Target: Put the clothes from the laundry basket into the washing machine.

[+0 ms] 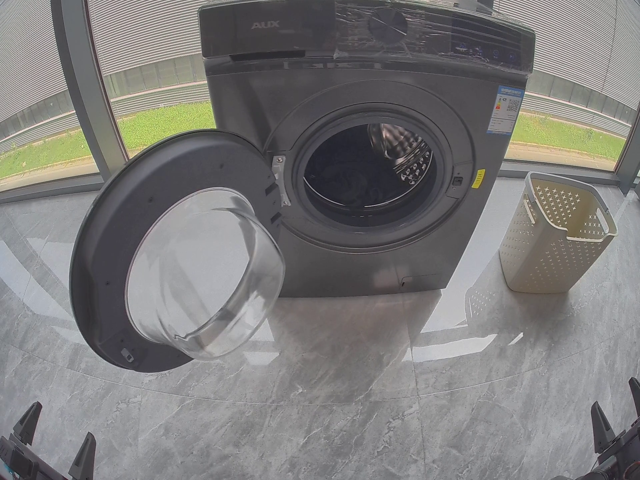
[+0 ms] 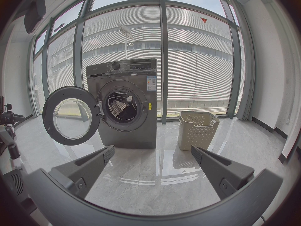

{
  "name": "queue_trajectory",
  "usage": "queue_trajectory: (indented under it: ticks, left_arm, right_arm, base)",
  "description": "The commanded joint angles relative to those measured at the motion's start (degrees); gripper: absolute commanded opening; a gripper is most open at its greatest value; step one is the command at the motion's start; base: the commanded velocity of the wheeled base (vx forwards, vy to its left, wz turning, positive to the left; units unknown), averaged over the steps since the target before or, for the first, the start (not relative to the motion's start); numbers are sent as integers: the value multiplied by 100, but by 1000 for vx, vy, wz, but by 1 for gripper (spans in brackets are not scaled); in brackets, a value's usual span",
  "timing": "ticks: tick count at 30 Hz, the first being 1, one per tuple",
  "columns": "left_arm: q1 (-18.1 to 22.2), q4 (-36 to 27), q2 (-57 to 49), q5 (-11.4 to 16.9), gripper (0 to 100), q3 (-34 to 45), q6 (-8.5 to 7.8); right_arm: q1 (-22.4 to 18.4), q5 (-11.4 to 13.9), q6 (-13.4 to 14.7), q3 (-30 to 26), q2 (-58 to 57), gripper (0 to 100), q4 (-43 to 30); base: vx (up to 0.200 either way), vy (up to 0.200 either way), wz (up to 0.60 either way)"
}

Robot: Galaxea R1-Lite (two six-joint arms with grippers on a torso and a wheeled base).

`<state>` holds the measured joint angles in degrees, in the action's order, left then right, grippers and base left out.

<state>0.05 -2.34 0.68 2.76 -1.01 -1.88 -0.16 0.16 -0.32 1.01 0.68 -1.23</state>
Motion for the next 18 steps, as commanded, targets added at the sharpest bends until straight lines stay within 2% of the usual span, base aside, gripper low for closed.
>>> queue_trajectory:
  ticks: [1,5,18]
  left_arm:
    - [4,-3,-68,-3,100,101,12]
    - [4,-3,-68,-3,100,101,12]
    - [21,-3,-68,15,100,101,-94]
  right_arm:
    - [-2,2,5,-40,-68,100,0]
    - [7,2,-3,-40,-68,100,0]
    - [-2,2,-3,-40,-68,100,0]
  base:
    - [0,200,0]
    - [0,200,0]
    - [0,0,0]
